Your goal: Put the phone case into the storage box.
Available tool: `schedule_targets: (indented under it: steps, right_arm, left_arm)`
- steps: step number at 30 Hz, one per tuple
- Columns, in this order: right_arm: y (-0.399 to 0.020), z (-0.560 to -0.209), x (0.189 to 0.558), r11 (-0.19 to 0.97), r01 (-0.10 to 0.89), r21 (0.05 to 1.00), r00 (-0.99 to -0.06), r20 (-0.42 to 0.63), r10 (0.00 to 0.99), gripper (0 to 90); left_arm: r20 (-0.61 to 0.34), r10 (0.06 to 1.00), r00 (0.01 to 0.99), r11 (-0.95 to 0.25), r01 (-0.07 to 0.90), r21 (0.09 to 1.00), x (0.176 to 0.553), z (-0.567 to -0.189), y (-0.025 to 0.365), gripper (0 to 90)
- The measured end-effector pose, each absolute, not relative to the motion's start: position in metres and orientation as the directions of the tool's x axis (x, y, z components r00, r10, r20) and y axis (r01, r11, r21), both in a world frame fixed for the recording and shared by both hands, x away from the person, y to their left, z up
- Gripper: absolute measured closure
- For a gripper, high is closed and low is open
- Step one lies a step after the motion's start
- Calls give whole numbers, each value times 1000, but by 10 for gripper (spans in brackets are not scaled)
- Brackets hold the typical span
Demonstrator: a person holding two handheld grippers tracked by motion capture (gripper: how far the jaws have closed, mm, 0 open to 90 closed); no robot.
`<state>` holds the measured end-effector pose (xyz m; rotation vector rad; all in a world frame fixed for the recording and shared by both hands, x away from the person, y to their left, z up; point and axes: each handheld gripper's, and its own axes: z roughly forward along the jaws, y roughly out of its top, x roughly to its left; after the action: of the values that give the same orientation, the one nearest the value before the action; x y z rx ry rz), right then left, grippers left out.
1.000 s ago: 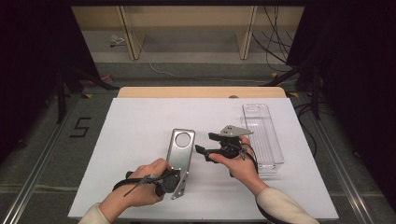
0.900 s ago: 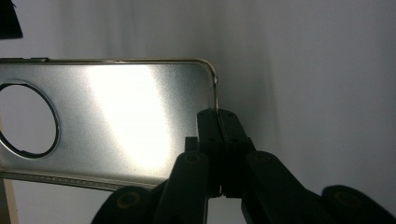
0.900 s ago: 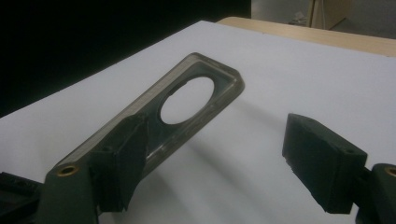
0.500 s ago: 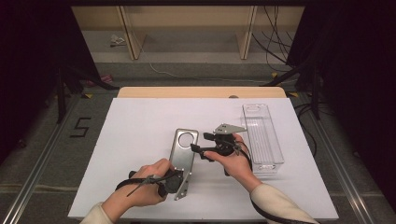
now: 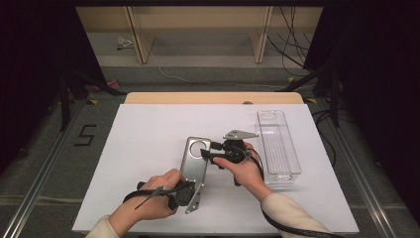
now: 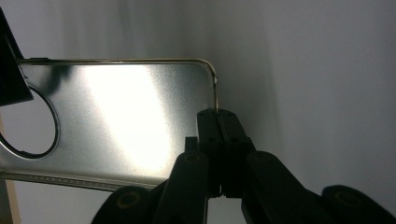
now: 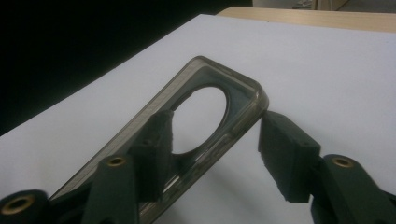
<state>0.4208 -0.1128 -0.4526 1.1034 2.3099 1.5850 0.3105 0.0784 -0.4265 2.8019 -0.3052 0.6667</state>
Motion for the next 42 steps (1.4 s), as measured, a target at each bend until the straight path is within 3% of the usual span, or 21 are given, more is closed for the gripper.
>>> schedule_targets:
  steps: [2, 24, 31, 37, 42]
  right_arm:
    - [-112, -453, 421, 182, 496, 849, -723, 288, 628, 551]
    - [-112, -431, 410, 26, 567, 823, -688, 456, 565, 806]
    - [-110, -421, 403, 20, 535, 844, -710, 437, 551, 829]
    - [-116, -415, 404, 62, 453, 890, -740, 336, 583, 829]
    - [-120, -413, 404, 74, 425, 902, -745, 302, 595, 829]
  left_arm:
    - [463, -145, 874, -949, -256, 186, 310, -427, 79, 887]
    - [474, -109, 874, -959, -218, 180, 315, -439, 77, 884]
    - [469, -48, 882, -956, -176, 234, 319, -438, 83, 850]
    - [420, 98, 902, -908, -92, 409, 323, -430, 105, 766]
    - [298, 307, 904, -769, 50, 637, 331, -423, 130, 666]
